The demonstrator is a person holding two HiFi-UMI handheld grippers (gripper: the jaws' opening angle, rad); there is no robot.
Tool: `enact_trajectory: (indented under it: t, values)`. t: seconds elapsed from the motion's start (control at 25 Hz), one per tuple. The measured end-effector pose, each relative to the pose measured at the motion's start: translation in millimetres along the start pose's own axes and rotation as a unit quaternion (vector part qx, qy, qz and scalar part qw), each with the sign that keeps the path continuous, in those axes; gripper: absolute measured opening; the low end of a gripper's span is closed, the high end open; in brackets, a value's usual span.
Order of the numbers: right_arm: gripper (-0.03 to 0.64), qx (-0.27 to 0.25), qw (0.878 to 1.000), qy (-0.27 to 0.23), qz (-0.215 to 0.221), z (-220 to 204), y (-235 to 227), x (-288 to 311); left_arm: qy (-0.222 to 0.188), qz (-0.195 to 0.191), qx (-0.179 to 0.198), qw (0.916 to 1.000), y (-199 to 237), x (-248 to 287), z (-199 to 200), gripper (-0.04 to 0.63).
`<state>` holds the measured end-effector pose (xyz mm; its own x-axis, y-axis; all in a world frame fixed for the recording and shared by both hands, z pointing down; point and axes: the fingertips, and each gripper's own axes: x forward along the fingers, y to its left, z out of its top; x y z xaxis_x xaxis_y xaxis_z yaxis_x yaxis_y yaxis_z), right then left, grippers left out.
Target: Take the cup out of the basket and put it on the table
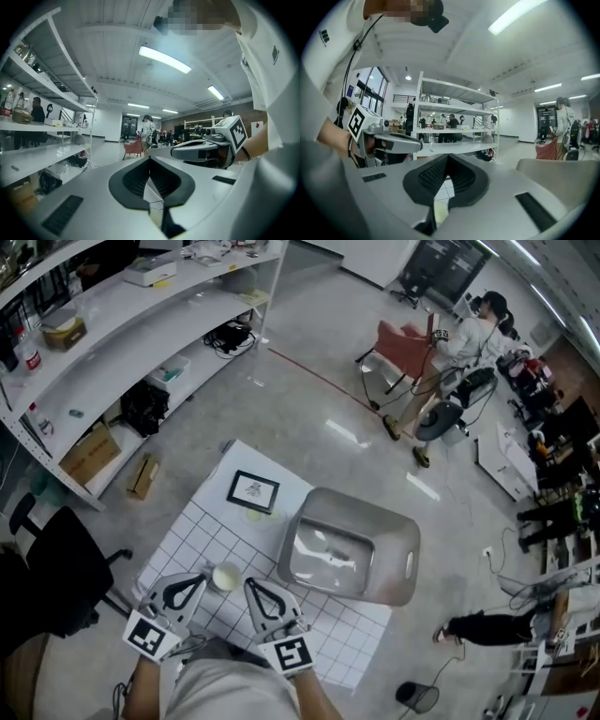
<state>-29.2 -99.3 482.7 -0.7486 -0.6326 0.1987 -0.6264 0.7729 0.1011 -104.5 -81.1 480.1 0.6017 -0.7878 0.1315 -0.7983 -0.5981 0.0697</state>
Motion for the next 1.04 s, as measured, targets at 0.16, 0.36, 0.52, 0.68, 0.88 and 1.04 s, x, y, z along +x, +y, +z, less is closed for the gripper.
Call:
enact_trajectory:
  t: [0.16,0.36,0.52,0.68,0.88,1.04]
  values:
    - [0.008,0.033,0.999,-0.038,0.001,4.5,0.1,-6.2,-0.002,0.008,0.009,0.9999,-12.8,-3.2,3.0,0.009]
    - [0.008,0.037,0.998,-0.052,0.003,5.0,0.5,-16.4,-0.006,0.018,0.018,0.9997,-25.5,-8.5,5.6,0.009]
    - [0.008,0.038,0.998,-0.055,0.004,5.7,0.7,-23.7,-0.011,0.030,0.021,0.9993,-28.7,-10.3,12.7,0.009]
    - [0.008,0.045,0.997,-0.059,0.003,5.0,2.4,-27.4,-0.016,0.035,0.029,0.9988,-31.4,-13.0,17.4,0.009]
    - [0.008,0.049,0.997,-0.063,0.002,5.6,3.9,-31.5,-0.012,0.039,0.033,0.9986,-33.3,-16.5,16.1,0.009]
    - [0.008,0.051,0.997,-0.063,-0.003,4.6,3.0,-32.1,-0.016,0.040,0.036,0.9984,-31.7,-18.8,15.6,0.009]
